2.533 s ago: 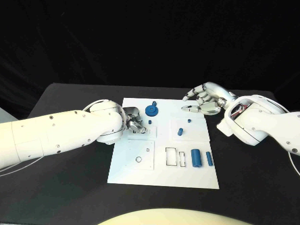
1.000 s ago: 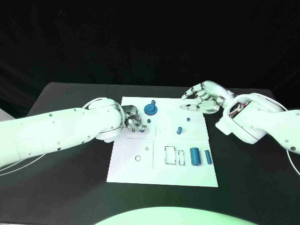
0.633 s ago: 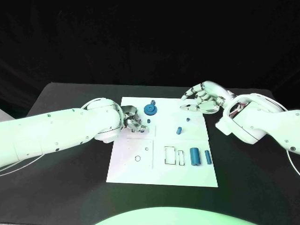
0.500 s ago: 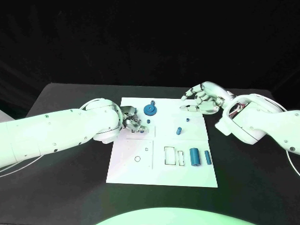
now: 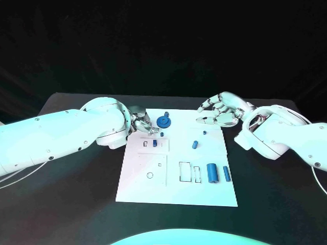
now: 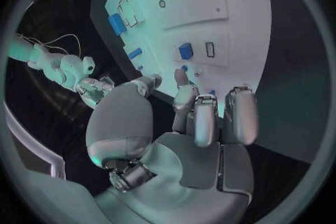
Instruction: Assemble the parts on the task board
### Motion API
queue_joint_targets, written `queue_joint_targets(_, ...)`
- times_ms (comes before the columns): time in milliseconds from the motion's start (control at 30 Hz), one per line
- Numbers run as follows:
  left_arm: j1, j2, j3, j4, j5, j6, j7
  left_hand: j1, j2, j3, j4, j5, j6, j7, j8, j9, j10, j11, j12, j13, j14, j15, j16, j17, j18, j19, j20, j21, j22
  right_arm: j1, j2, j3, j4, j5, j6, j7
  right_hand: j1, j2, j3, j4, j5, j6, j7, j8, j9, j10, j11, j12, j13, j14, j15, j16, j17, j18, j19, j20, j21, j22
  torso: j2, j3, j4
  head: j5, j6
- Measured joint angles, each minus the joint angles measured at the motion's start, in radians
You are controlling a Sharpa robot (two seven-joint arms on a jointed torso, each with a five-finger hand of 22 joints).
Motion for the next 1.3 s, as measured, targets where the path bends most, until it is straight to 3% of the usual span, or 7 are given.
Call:
queue_joint_targets(133,0.015,-0.015,0.014,0.006,0.01,0.016,-0.001,0.01,0.01,-0.013,-0.002,0.0,-0.033,0.018,-0.02,-0.008,-0.041,0.009,-0.037,-0.045,0.003,0.004,-0.007,0.0,0.0,-0.027,0.005,-0.021,-0.003,0.0,0.0,0.0,-0.002,0.0,0.0,0.0,0.0,0.0,0.0,0.0,0.0,0.0,0.0,0.0,0.0,0.0,0.0,0.0,0.0,0.0,0.0,0.0,0.0,0.0,0.0,0.0,0.0,0.0,0.0,0.0001,0.0001,0.001,0.004)
queue_joint_targets(233,0.029,-0.023,0.025,-0.007,0.024,0.029,0.0,0.051,0.017,-0.019,-0.003,0.0,-0.083,0.046,-0.075,-0.047,-0.116,0.033,-0.114,-0.138,0.001,0.029,-0.026,0.0,0.0,-0.069,0.019,-0.059,-0.052,-0.001,0.0,0.0,-0.003,0.0,0.001,0.0,0.0,0.0,0.0,0.0,0.0,0.0,0.0,0.0,0.0,0.0,0.0,0.0,0.0,0.0,0.0,0.0,0.0,0.0,0.0,0.0,0.0,0.0,0.0,0.0001,0.0007,0.003,0.008)
queue_joint_targets(300,0.04,-0.023,0.031,-0.031,0.037,0.037,0.001,0.076,0.021,-0.022,-0.002,0.006,-0.108,0.068,-0.114,-0.08,-0.152,0.05,-0.148,-0.182,0.0,0.044,-0.038,0.0,0.016,-0.086,0.032,-0.078,-0.077,-0.001,0.0,0.0,-0.005,0.0,0.001,0.0,0.0,0.0,0.0,0.0,0.0,0.0,0.0,0.0,0.0,0.0,0.0,0.0,0.0,0.0,0.0,0.0,0.0,0.0,0.0,0.0,0.0,0.0,0.0,0.0001,0.0009,0.005,0.011)
queue_joint_targets(400,0.058,-0.012,0.036,-0.087,0.054,0.045,0.006,0.096,0.025,-0.029,-0.004,0.006,-0.134,0.087,-0.155,-0.12,-0.168,0.066,-0.16,-0.202,0.003,0.054,-0.04,0.0,0.016,-0.096,0.043,-0.087,-0.091,-0.001,0.0,0.0,-0.007,0.0,0.001,0.001,0.0,0.0,0.0,0.0,0.0,0.0,0.0,0.0,0.0,0.0,0.0,0.0,0.0,0.0,0.0,0.0,0.0,0.0,0.0,0.0,-0.004,0.0,0.0,0.0004,0.0012,0.007,0.016)
queue_joint_targets(567,0.08,0.032,0.039,-0.191,0.073,0.056,0.018,0.101,0.029,-0.032,-0.001,0.006,-0.137,0.09,-0.161,-0.133,-0.168,0.066,-0.16,-0.2,0.0,0.058,-0.04,0.0,0.016,-0.096,0.043,-0.087,-0.09,-0.001,0.001,0.0,-0.009,0.001,0.0,0.002,0.0,0.0,0.0,0.0,0.0,0.0,0.0,0.0,0.0,0.0,0.0,0.0,0.0,0.0,0.0,0.0,0.0,0.0,0.0,0.0,-0.004,0.0,0.003,0.0003,-0.0002,0.011,0.026)
queue_joint_targets(800,0.087,0.102,0.036,-0.309,0.078,0.091,0.033,0.101,0.029,-0.04,0.001,0.006,-0.132,0.085,-0.161,-0.14,-0.168,0.066,-0.153,-0.195,0.0,0.058,-0.04,0.0,0.016,-0.092,0.047,-0.087,-0.081,-0.001,0.003,0.0,-0.008,0.001,0.0,0.003,0.0,0.0,0.0,0.0,0.0,0.0,0.0,0.0,-0.001,0.0,0.0,0.0,0.0,0.0,0.0,0.0,0.0,0.0,0.0,0.0,-0.004,0.001,0.006,-0.0004,-0.0024,0.014,0.032)
queue_joint_targets(1300,0.083,0.209,0.002,-0.48,0.075,0.192,0.052,0.078,0.034,-0.062,0.002,-0.005,-0.128,0.089,-0.165,-0.159,-0.168,0.066,-0.148,-0.197,0.0,0.058,-0.028,0.0,0.016,-0.087,0.052,-0.081,-0.069,-0.001,0.004,0.0,-0.002,0.001,0.0,0.005,0.0,0.0,0.0,0.0,0.0,-0.004,-0.004,0.0,-0.001,0.0,0.0,0.0,0.0,0.0,0.0,0.0,0.0,0.0,0.0,0.0,-0.004,0.001,0.009,-0.0016,-0.0037,0.019,0.032)
